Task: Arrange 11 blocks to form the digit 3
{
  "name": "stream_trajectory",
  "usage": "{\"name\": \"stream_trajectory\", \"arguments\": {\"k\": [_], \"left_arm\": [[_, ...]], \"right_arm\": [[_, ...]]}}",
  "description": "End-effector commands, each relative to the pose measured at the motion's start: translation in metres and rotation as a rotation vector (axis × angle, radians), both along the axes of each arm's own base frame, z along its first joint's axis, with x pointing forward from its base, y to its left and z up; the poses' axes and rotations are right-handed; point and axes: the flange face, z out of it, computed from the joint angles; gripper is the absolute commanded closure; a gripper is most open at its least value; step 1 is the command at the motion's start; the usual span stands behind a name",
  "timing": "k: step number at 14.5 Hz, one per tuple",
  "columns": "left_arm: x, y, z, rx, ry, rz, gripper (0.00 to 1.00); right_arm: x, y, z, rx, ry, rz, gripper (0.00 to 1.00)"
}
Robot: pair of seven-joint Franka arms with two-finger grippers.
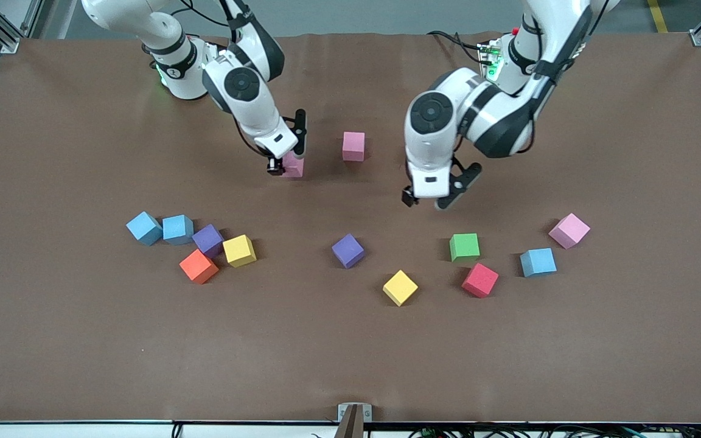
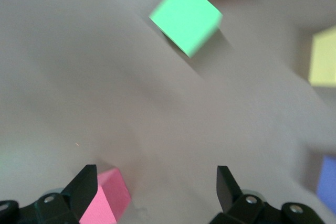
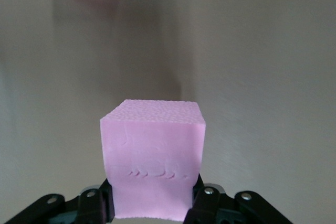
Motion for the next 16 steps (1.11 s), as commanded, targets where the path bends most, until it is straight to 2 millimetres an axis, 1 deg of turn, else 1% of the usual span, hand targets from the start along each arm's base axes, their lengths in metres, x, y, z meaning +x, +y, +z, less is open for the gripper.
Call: {"name": "stream_trajectory", "arguments": {"k": [1,3,5,8,9,10,12,13,15,16], "left_arm": [[-0.022,0.02,-0.011,0.027,0.014,0.074,0.0],[-0.037,0.026,-0.028,0.017,-0.006,0.14,0.0],[-0.059,0.035,-0.046,0.0,-0.04,0.202,0.0],[-0.08,0.04,-0.06,-0.04,-0.082,0.272,0.0],[-0.089,0.041,-0.071,-0.06,-0.09,0.277,0.0],[-0.105,0.037,-0.08,-0.087,-0.101,0.275,0.0],[-0.118,0.034,-0.088,-0.094,-0.105,0.336,0.0],[-0.125,0.028,-0.088,-0.092,-0.106,0.359,0.0],[-0.141,0.023,-0.091,-0.083,-0.101,0.364,0.0],[-0.142,0.023,-0.091,-0.082,-0.102,0.364,0.0]], "right_arm": [[-0.026,0.017,-0.017,-0.007,0.013,-0.044,0.66],[-0.042,0.031,-0.027,-0.023,0.024,-0.053,0.66],[-0.053,0.043,-0.037,-0.041,0.034,-0.052,0.66],[-0.056,0.05,-0.046,-0.054,0.041,-0.044,0.66],[-0.062,0.057,-0.048,-0.053,0.04,-0.027,0.66],[-0.064,0.063,-0.047,-0.048,0.036,-0.015,0.66],[-0.06,0.073,-0.043,-0.034,0.027,-0.013,0.66],[-0.062,0.077,-0.043,-0.031,0.026,-0.005,0.66],[-0.062,0.086,-0.048,-0.032,0.026,-0.014,0.66],[-0.062,0.091,-0.049,-0.032,0.026,-0.033,0.66]]}}
